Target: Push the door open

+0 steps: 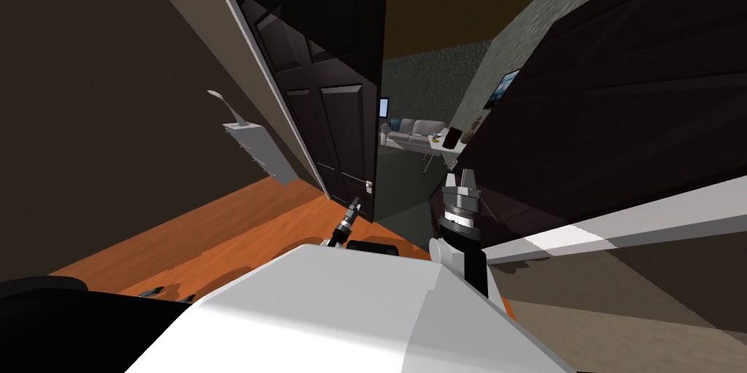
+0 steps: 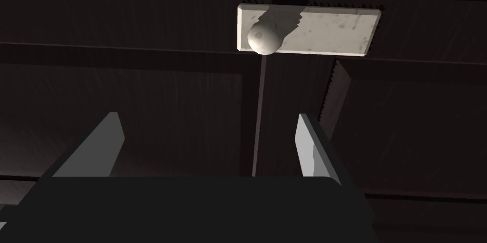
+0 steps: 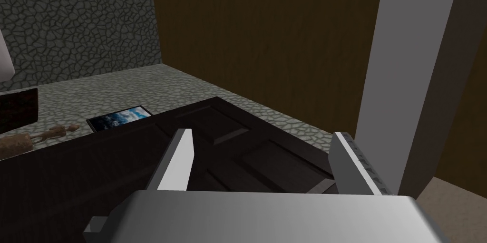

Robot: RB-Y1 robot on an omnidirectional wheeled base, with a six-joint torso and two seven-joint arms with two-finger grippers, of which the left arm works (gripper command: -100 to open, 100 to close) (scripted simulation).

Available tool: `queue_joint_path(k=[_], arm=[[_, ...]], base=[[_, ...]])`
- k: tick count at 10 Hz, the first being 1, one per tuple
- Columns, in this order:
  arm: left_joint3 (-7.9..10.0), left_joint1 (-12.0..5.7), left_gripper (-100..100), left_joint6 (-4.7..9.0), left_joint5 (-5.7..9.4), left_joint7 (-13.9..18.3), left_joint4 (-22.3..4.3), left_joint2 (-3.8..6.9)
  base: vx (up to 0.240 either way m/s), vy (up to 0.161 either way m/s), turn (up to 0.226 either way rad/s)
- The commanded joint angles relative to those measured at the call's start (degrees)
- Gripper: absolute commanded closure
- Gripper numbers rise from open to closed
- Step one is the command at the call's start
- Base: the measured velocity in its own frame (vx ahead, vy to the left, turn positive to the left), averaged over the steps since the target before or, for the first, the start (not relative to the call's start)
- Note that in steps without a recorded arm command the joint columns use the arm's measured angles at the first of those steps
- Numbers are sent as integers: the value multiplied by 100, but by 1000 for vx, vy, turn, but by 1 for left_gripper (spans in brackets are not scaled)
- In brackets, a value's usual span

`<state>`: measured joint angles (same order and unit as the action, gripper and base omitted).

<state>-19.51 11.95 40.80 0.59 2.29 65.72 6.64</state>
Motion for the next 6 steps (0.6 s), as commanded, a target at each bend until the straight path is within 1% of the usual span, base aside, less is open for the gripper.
queue_joint_path(k=[1,4,5,6], arm=[[-87,-69,-100,53,-17,16,-256,2],[-190,-142,-100,140,-36,39,-573,9],[-168,-128,-100,124,-32,30,-513,6],[-147,-158,-100,153,-26,27,-584,-11]], base=[[96,78,-110],[103,85,-68],[43,37,-15],[116,-33,-32]])
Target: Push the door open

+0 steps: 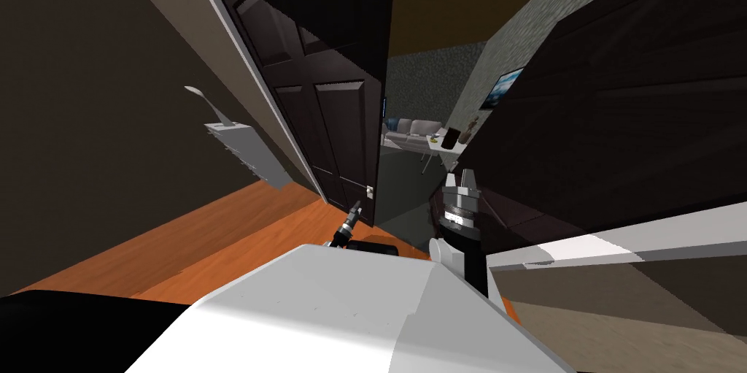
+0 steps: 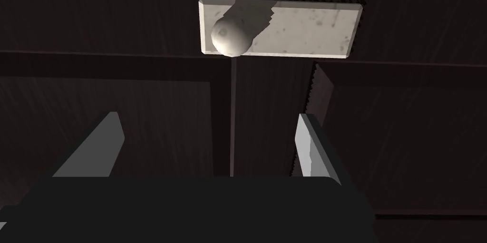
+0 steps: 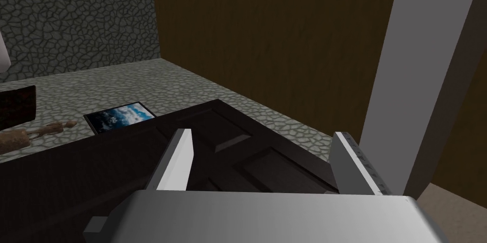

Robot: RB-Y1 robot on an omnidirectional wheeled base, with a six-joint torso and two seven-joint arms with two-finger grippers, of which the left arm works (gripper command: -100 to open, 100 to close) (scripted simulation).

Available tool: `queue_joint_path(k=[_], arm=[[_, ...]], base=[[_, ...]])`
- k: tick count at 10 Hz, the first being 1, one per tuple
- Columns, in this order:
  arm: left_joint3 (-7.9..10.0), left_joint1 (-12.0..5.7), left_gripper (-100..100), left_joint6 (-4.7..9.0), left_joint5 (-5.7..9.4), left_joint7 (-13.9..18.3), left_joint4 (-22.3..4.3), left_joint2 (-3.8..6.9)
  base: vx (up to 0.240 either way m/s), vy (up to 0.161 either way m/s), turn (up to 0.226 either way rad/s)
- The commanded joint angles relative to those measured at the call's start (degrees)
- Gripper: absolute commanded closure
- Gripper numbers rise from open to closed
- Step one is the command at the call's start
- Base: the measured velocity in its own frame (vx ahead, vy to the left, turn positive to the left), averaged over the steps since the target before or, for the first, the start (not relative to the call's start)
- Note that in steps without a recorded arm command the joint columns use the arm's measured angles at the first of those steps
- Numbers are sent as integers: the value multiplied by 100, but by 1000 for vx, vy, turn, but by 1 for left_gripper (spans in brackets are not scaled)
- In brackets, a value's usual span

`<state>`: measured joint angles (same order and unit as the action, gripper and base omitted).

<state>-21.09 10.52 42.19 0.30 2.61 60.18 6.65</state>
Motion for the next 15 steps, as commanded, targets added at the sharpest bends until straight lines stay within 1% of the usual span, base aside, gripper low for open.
queue_joint_path(k=[1,7,8,9,14,15], arm=[[18,-23,-100,20,5,-6,-48,-18],[118,-129,-100,112,30,-39,-289,-110],[108,-119,-100,103,28,-35,-267,-99],[108,-119,100,103,28,-35,-267,-99],[108,-119,100,103,28,-35,-267,-99],[168,-132,100,79,46,-54,-307,-96]], base=[[192,-63,-27],[194,-57,-29],[88,-27,12],[-21,3,-5],[-14,5,-3],[83,-35,23]])
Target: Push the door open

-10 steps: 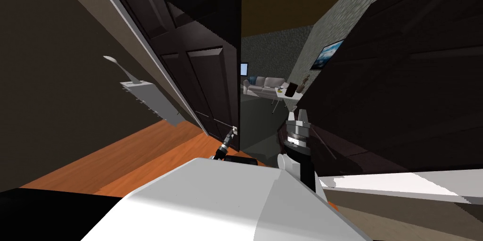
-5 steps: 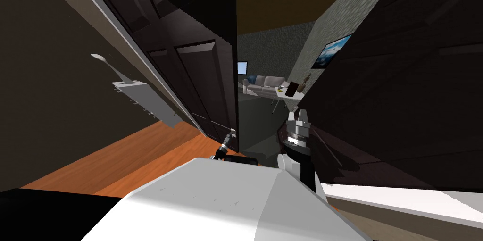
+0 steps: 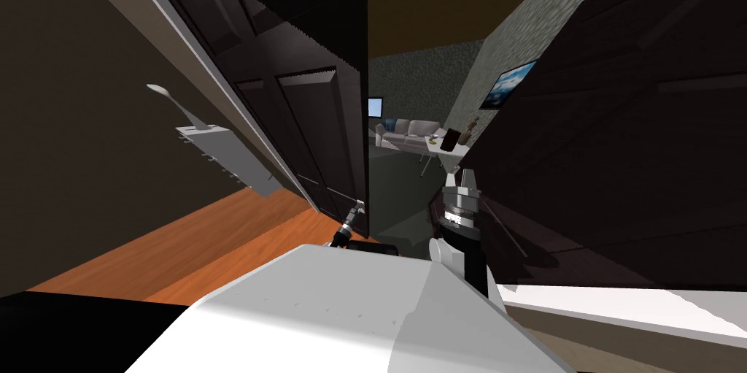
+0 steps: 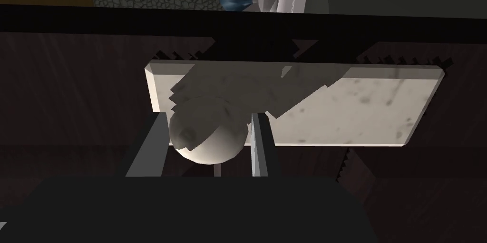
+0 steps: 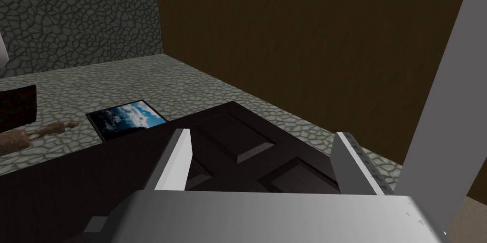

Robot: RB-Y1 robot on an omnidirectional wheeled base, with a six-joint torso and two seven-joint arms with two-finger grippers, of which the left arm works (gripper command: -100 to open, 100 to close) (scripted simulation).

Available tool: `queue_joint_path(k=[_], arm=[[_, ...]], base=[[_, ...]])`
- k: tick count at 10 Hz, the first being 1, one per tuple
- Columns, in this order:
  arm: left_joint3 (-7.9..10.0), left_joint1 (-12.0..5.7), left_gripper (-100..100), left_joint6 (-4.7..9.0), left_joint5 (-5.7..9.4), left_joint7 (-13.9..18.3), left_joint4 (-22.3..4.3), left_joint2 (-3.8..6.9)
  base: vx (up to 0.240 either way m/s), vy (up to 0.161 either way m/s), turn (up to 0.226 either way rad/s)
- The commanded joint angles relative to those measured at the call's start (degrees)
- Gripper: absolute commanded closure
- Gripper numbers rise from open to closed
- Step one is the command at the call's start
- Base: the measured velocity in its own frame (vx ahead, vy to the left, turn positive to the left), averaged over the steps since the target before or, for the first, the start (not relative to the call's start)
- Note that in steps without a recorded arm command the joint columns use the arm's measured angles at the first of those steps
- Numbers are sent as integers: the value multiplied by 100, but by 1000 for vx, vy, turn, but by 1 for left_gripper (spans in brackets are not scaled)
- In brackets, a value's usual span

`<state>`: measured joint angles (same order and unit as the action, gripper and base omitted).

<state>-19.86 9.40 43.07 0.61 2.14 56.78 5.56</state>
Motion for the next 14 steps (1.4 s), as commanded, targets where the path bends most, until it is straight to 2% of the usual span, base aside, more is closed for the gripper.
queue_joint_path(k=[1,7,14], arm=[[65,-28,100,-9,22,-12,26,13],[411,-153,100,-25,130,-108,-102,-5],[851,-313,100,-44,269,-230,-266,-60]], base=[[134,-64,34],[165,-81,36],[121,-85,61]])
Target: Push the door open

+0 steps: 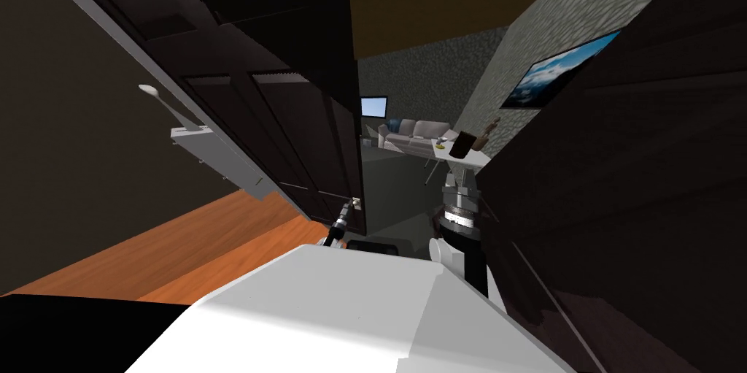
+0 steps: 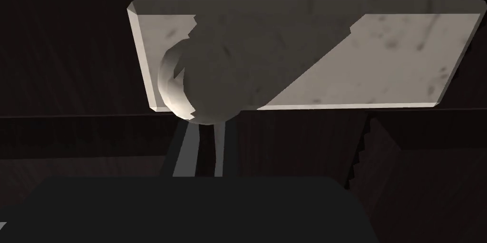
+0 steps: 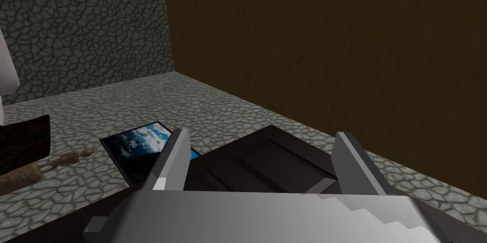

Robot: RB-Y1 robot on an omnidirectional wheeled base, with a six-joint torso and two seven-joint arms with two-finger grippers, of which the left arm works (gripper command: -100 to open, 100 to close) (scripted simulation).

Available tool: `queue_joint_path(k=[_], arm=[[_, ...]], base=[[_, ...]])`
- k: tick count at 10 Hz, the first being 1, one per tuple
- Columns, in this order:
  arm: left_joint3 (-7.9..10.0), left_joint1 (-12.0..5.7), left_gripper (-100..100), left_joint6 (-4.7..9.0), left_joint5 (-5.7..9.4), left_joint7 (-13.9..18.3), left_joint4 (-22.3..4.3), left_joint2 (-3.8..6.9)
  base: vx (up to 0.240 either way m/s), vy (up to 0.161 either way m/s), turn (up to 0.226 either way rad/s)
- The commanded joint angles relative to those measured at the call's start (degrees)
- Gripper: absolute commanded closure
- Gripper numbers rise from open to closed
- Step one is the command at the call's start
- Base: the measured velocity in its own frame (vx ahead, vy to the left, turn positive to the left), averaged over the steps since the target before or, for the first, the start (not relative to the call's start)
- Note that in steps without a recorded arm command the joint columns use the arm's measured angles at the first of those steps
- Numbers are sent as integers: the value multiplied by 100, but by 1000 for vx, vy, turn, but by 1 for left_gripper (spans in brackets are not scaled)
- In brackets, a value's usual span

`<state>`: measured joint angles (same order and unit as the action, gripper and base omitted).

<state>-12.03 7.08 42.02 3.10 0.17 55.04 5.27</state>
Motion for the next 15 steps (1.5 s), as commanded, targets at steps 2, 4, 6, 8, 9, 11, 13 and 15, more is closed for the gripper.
queue_joint_path(k=[2,4,6,8,9,11,13,15], arm=[[58,11,-100,18,24,-24,15,-27],[39,39,-100,16,23,-19,46,-29],[-2,100,-100,10,21,-8,113,-43],[-38,153,-100,5,19,2,172,-65],[-55,178,-100,3,18,7,200,-80],[-27,155,-100,16,23,0,168,-59],[-5,134,-100,38,28,-10,133,-60],[28,100,-100,70,36,-25,79,-72]], base=[[42,-56,50],[-167,-5,10],[-211,2,27],[-195,-32,25],[-206,-12,26],[-1,-12,-14],[192,-26,-17],[200,-18,-27]])
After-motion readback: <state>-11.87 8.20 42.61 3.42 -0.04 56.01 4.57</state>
